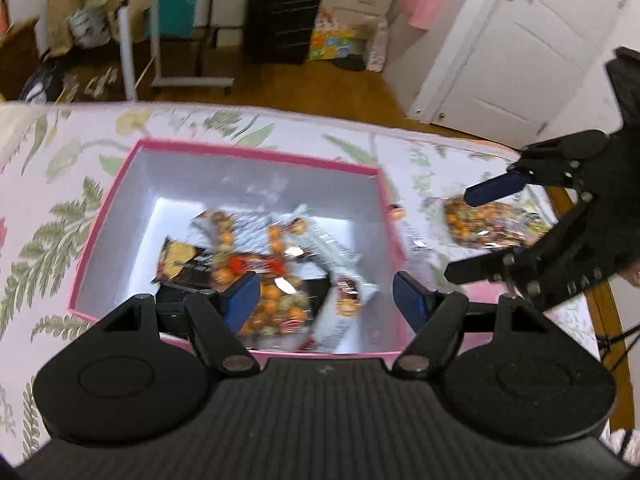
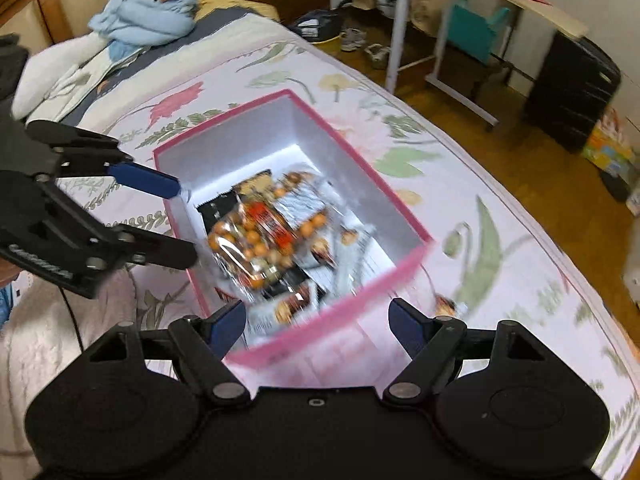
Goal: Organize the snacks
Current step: 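Carry the nut bag into the pink box and open both grippers, then grasp the yellow noodle pack with the left gripper while the right grasps it too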
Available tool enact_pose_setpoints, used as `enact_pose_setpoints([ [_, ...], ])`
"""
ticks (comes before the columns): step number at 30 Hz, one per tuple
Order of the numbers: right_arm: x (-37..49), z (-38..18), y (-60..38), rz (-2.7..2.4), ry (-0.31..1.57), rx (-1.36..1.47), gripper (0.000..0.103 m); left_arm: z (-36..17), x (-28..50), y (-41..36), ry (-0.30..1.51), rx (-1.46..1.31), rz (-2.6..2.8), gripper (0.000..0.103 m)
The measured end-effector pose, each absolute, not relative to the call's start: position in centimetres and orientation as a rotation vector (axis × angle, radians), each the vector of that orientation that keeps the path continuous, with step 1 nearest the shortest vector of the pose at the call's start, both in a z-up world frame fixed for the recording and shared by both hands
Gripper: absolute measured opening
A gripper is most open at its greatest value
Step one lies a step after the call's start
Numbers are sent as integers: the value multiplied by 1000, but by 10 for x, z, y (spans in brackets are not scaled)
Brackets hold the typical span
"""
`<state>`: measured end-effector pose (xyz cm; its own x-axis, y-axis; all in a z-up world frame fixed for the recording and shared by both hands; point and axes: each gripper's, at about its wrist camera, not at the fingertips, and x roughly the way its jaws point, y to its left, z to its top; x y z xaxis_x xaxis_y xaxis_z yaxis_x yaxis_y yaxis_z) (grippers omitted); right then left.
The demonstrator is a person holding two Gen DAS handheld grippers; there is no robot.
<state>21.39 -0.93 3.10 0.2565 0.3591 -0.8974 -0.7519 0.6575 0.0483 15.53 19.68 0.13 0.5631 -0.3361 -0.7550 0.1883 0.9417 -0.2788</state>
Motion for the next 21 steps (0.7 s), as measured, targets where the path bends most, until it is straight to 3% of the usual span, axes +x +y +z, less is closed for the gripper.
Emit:
enact_pose_setpoints([
  [9, 212, 34, -120, 664, 1003, -343, 83, 24, 147, 121, 919, -174, -429, 71],
  [21, 240, -10, -283, 379, 1054, -148, 81, -20, 176, -10, 984, -257, -557, 70],
])
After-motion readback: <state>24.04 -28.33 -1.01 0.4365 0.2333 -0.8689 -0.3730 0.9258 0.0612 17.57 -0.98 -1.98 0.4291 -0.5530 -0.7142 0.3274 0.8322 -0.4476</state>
